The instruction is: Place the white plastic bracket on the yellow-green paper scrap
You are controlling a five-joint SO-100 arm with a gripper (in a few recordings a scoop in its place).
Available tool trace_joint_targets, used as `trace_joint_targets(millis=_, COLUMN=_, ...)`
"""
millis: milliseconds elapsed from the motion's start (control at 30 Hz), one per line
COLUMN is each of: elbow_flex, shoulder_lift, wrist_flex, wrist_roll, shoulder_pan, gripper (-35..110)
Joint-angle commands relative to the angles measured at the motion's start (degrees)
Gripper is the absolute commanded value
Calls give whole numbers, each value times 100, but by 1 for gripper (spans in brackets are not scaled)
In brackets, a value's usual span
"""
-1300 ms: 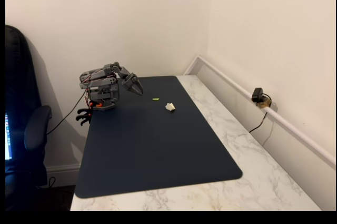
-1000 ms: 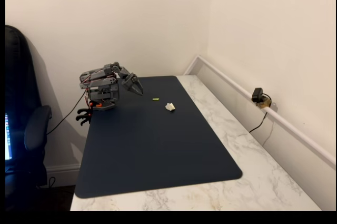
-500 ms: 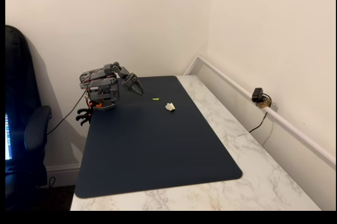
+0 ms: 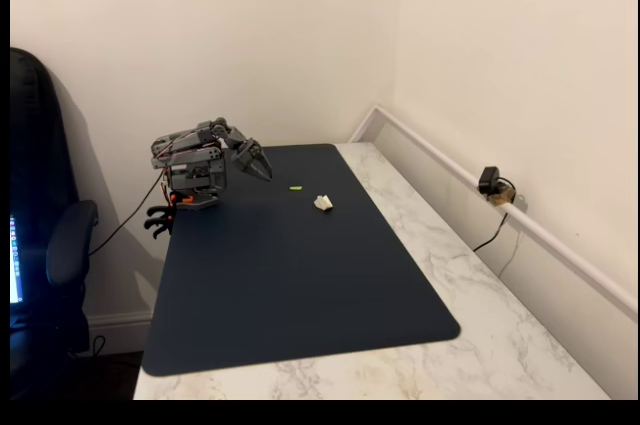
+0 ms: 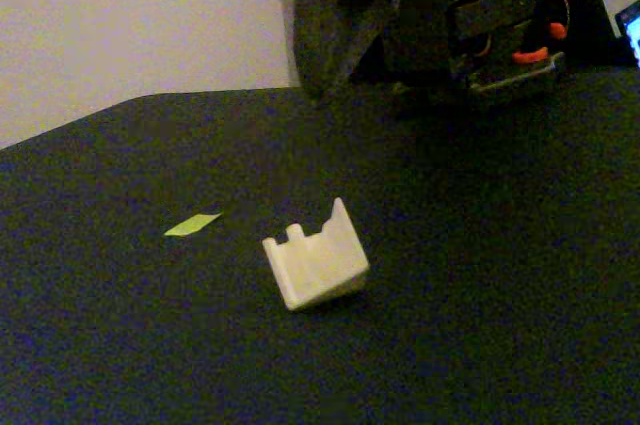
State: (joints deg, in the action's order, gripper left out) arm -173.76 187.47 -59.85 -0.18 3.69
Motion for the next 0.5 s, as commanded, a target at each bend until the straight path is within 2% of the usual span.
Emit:
trace_joint_targets(millis=0, elbow_flex=0, shoulder_lift=185, wrist_flex=-88, wrist_roll=-9, shoulder_pan=53, gripper=0)
trace_joint_targets(millis=200, elbow_flex=0, shoulder_lift=185, wrist_flex=-79, wrist_roll=105, shoulder_pan=0, gripper=0)
trace_joint_targets(millis=367, elbow_flex=167, shoulder_lift=185, wrist_flex=352, wrist_roll=923, shoulder_pan=88, gripper=0)
trace_joint_targets(millis=467, elbow_flex=861, shoulder_lift=-44, wrist_flex=-62, wrist_roll=1318, shoulder_pan=185, gripper=0)
